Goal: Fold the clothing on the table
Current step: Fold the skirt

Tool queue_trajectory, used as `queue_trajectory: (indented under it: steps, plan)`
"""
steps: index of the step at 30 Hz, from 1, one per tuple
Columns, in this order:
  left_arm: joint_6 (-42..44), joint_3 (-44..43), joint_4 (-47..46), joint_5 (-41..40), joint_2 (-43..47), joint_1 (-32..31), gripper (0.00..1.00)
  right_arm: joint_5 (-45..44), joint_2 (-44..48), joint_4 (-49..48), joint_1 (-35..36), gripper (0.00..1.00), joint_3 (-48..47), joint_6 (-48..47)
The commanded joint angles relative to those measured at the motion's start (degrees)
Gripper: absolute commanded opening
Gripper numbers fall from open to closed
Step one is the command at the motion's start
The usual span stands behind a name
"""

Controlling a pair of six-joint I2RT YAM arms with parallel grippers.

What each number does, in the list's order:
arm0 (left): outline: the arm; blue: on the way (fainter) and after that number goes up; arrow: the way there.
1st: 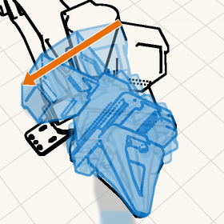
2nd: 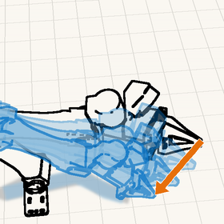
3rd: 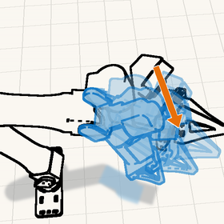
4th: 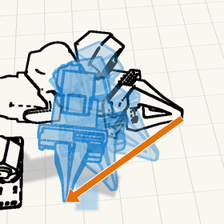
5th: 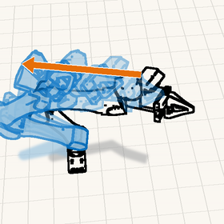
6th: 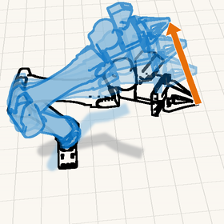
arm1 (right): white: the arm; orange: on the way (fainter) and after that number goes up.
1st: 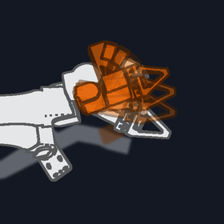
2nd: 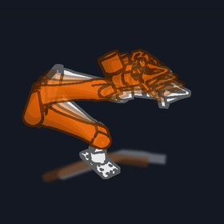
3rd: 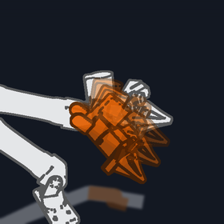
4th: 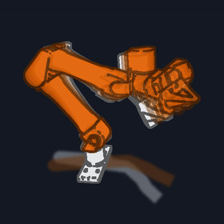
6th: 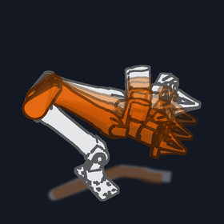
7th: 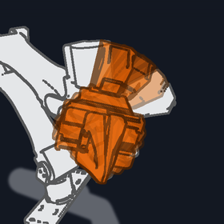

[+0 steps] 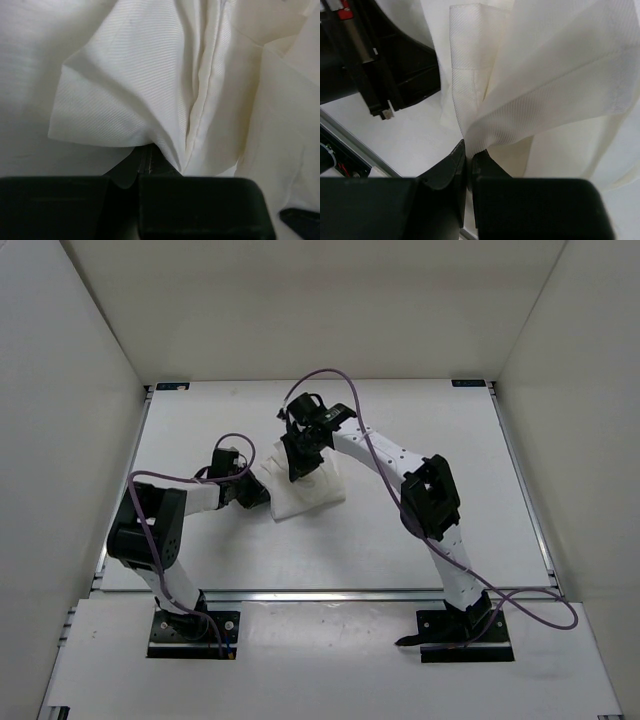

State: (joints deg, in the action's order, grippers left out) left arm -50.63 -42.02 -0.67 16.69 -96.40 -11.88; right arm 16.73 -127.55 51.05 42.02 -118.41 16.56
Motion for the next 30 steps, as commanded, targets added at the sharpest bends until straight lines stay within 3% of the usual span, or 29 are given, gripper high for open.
queue_trajectory:
  steps: [1, 7, 12, 13, 15, 17, 19, 21, 23, 25, 28, 30]
  plan:
    - [0.53, -1.75, 1.98, -0.69, -2.38, -1.56, 0.0, 0.94, -0.68, 0.19, 1.66, 0.0, -3.49, 0.41]
    - [-0.08, 0.09, 1.37, 0.18, -2.83, -0.95, 0.0, 2.33, -3.58, -0.07, 2.36, 0.0, -5.95, 1.46]
    - [-0.08, 1.32, -0.12, 0.1, -2.21, 0.62, 0.0, 2.78, -4.12, 1.69, 1.66, 0.15, -6.3, 2.16]
    - [0.01, 1.41, -0.47, 0.01, -2.04, 0.89, 0.0, 3.13, -3.68, 1.34, 1.14, 0.24, -5.78, 1.99]
    - [0.01, 1.41, -0.48, 0.71, -2.48, 0.98, 0.0, 5.32, -2.63, 0.64, 0.08, 0.24, -4.82, 2.25]
    - [0.01, 1.33, -0.83, 1.24, -2.56, 0.98, 0.0, 8.04, -1.66, -0.59, -1.23, 0.37, -4.46, 3.13]
    - [-0.17, 1.24, -1.18, 1.33, -3.09, 1.33, 0.0, 9.81, -0.43, -1.3, -1.5, 0.65, -5.25, 2.87]
    - [-0.35, 1.24, -1.44, 1.68, -2.39, 1.68, 0.0, 6.76, -0.25, 0.45, -1.94, 0.87, -8.84, 2.78]
    - [-0.08, 1.24, -0.83, 2.12, -2.48, 2.12, 0.0, 4.72, 0.98, 0.54, -1.94, 0.99, -9.82, 2.6]
    - [0.1, 1.41, -1.01, 2.47, -2.04, 2.65, 0.0, 5.76, 2.65, -0.33, -3.87, 0.99, -9.3, 3.39]
    - [0.97, 1.68, -1.09, 4.22, -0.9, 3.62, 0.0, 3.93, 5.72, -1.65, -6.68, 0.89, -7.1, 3.57]
    - [2.11, 1.42, -0.22, 5.19, 0.34, 4.58, 0.0, 2.43, 8.88, -4.27, -8.08, 0.61, -3.43, 3.57]
